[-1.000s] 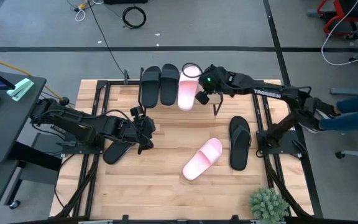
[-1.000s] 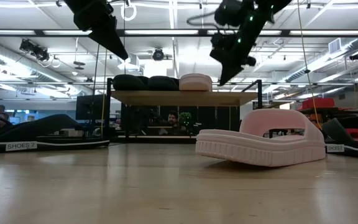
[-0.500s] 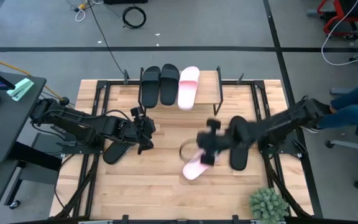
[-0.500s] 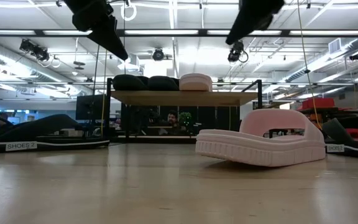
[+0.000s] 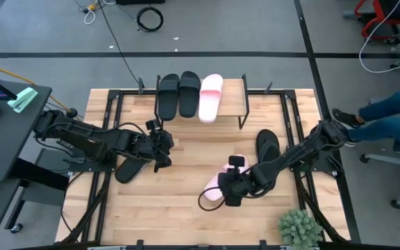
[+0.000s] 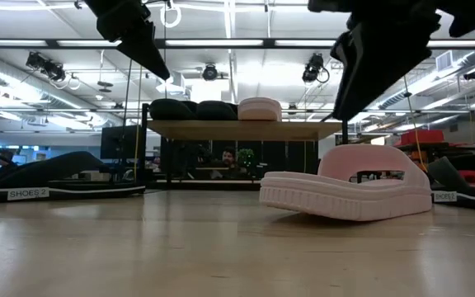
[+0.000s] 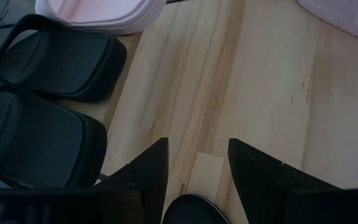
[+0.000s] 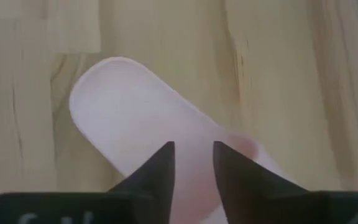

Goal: Pick and place slides into the shelf
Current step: Put the pink slider on the shelf

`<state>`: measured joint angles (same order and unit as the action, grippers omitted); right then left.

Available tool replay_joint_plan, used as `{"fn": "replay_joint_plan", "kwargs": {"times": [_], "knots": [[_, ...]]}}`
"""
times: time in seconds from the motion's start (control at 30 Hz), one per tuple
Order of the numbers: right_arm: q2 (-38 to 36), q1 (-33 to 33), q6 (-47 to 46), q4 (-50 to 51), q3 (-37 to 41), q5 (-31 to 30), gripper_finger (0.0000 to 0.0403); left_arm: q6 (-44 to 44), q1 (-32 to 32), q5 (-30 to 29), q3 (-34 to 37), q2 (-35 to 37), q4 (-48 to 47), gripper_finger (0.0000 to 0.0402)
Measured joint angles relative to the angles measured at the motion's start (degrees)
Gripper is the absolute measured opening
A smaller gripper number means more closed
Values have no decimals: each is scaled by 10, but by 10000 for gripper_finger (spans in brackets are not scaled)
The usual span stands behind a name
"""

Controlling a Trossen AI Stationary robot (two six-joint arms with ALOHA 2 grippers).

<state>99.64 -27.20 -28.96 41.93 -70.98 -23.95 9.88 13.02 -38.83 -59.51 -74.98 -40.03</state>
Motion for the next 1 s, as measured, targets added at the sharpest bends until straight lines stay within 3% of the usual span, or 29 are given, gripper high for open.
{"fn": "replay_joint_plan", "kwargs": {"times": [0.17,0.33,0.7,1.0], "knots": [[3,0,-66,80,0,-19,155,0,0,0,0,0,0,172],[18,0,-100,100,1,-48,170,0,0,0,0,0,1,172],[57,16,-101,90,1,-63,166,0,0,0,0,0,4,172],[61,11,-137,197,1,-92,138,-1,0,0,0,0,3,172]]}}
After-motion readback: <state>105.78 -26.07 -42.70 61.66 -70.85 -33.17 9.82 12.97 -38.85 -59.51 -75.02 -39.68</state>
